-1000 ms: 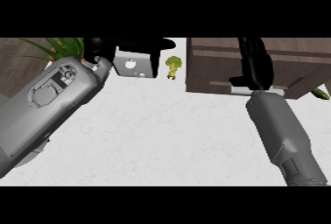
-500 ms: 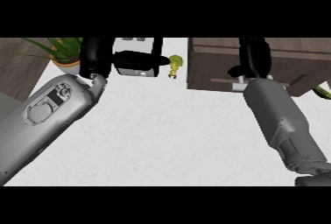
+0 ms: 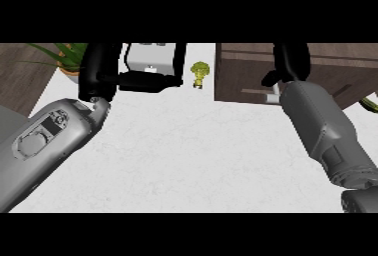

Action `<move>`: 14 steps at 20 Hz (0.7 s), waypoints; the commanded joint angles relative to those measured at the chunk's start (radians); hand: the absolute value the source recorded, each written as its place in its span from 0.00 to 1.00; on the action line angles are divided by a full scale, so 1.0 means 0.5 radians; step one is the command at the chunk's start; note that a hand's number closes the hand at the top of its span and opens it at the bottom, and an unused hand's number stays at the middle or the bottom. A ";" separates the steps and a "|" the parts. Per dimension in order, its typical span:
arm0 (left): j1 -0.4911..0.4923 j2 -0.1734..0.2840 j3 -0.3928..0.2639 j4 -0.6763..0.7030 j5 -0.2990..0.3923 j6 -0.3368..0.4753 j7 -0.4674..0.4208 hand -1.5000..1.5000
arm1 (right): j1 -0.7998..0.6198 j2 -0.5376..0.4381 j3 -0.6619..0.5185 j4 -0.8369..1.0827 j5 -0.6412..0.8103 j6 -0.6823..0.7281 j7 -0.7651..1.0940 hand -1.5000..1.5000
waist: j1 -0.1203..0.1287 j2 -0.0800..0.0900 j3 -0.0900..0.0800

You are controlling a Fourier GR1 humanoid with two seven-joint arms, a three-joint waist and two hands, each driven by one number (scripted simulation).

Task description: Pick up the can, place it into the drawer and close the drawer

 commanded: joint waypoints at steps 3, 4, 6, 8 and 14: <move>0.064 -0.029 -0.010 -0.062 -0.031 -0.015 -0.048 0.00 | -0.212 0.062 -0.185 -0.020 -0.221 0.047 -0.141 0.00 | 0.060 0.026 0.006; 0.051 0.029 0.068 -0.025 0.006 -0.036 -0.025 0.00 | -0.161 0.105 -0.252 -0.066 -0.326 0.038 -0.305 0.00 | 0.026 0.016 0.008; 0.067 -0.010 0.024 -0.034 -0.030 -0.013 -0.035 0.00 | -0.148 0.165 -0.320 -0.066 -0.405 0.026 -0.356 0.00 | 0.026 0.020 0.009; 0.126 0.031 0.056 -0.049 -0.022 -0.023 -0.064 0.00 | -0.225 0.184 -0.402 -0.105 -0.512 0.122 -0.424 0.00 | 0.027 0.001 0.007; 0.205 -0.002 0.051 -0.042 -0.056 -0.020 -0.123 0.00 | -0.275 0.187 -0.618 -0.123 -0.769 0.316 -0.625 0.00 | -0.025 -0.003 0.004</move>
